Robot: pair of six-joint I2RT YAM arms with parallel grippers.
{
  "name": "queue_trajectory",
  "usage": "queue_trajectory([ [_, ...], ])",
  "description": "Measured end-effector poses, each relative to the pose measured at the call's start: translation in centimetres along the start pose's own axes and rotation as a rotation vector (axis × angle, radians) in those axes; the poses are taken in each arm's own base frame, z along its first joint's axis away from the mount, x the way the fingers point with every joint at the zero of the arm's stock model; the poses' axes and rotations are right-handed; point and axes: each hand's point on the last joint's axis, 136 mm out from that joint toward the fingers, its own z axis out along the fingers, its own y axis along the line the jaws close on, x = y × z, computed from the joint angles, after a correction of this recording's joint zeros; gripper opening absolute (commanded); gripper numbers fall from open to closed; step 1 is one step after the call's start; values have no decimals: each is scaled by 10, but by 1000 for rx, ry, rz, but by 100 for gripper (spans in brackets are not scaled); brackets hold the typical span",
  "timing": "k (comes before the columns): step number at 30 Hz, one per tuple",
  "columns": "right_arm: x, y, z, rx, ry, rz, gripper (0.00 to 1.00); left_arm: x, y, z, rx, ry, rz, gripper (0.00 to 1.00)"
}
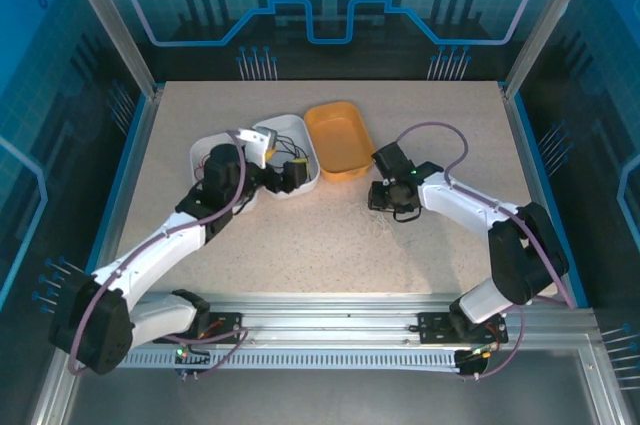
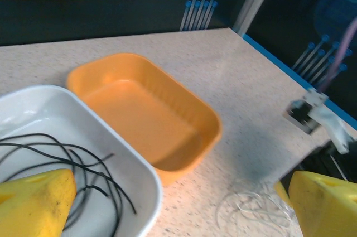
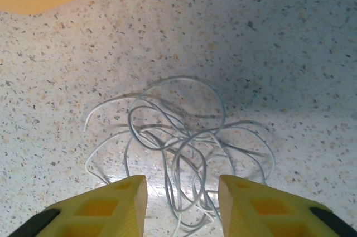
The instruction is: Untangle the cables
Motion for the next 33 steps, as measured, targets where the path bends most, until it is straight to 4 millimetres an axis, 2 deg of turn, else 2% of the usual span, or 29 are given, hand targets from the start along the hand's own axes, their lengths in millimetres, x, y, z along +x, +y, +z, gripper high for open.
queue_trajectory([
  [2,2,-4,-2,7,-7,4,43,9,-12,0,-12,25,0,99],
  [5,4,-10,-7,17,-28,9,47,33,-28,3,-45,98,21,99],
  [8,6,-17,-17,27,-61,16,57,60,-46,6,-65,185,35,99],
  [11,8,-26,-30,37,-104,24,75,80,-58,12,-79,249,27,99],
  [12,10,-30,-34,39,-121,27,97,87,-61,14,-84,267,21,99],
  [13,11,-33,-39,41,-139,36,100,94,-64,16,-87,285,18,99],
  [19,20,-51,-62,39,-204,66,100,134,-79,36,-87,401,-2,96],
  [25,28,-65,-70,34,-231,105,100,164,-78,61,-117,491,-40,88],
  [28,32,-70,-68,34,-227,121,100,172,-80,73,-121,518,-50,75],
  [31,34,-73,-64,39,-218,134,100,177,-82,87,-126,543,-49,69],
  [33,34,-74,-62,42,-215,142,100,179,-85,96,-125,561,-45,58],
])
